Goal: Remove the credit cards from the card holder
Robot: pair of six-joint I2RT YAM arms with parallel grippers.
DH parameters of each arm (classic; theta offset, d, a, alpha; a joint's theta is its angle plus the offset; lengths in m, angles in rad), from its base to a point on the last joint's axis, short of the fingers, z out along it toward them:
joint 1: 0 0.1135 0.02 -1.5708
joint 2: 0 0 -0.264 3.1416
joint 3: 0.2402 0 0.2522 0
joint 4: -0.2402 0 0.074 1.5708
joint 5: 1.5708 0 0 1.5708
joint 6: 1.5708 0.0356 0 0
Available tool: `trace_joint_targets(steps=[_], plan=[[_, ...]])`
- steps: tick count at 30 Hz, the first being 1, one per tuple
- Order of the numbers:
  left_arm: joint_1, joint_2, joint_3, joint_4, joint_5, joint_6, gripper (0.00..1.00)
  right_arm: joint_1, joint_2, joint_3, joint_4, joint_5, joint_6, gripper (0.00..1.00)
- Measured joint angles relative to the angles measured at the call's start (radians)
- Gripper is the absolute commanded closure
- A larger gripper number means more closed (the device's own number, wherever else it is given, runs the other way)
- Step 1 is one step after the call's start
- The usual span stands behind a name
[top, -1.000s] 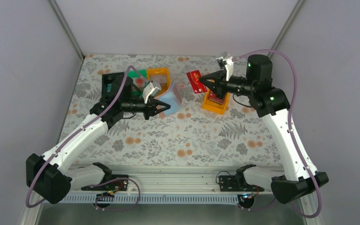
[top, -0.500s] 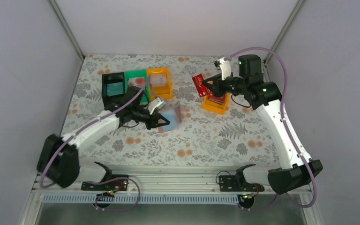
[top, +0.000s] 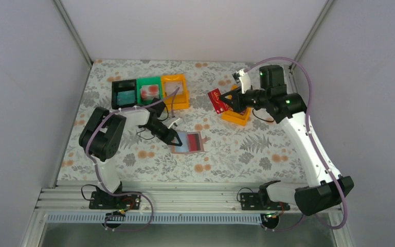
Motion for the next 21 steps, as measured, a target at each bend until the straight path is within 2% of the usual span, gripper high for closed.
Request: trace_joint_targets(steps=[3,5,9,12,14,17,21], plan=[[0.021,0.008,0.003,-0.014,-0.115,0.000,0.46,0.000,0.000,0.000,0.001,-0.031,-0.001,0.96],[0.034,-0.011,0.003,-0.019,-0.179,-0.005,0.40,0.000,0.000,0.000,0.001,-0.052,0.000,0.96],[0.053,-0.100,0.002,-0.030,-0.313,-0.002,0.39,0.000,-0.001,0.000,0.002,-0.095,-0.001,0.96],[0.071,-0.207,-0.001,-0.040,-0.364,0.003,0.49,0.008,-0.001,0.000,0.001,-0.145,-0.005,0.96],[0.085,-0.301,0.003,-0.045,-0.362,0.023,0.52,0.023,0.001,0.000,0.001,-0.178,-0.013,0.96],[0.100,-0.445,0.055,-0.065,-0.262,0.103,0.52,0.074,0.005,0.000,0.001,-0.204,-0.027,0.96],[0.092,-0.547,0.217,-0.145,-0.038,0.264,0.38,0.181,0.039,0.022,-0.010,-0.209,-0.053,0.96]])
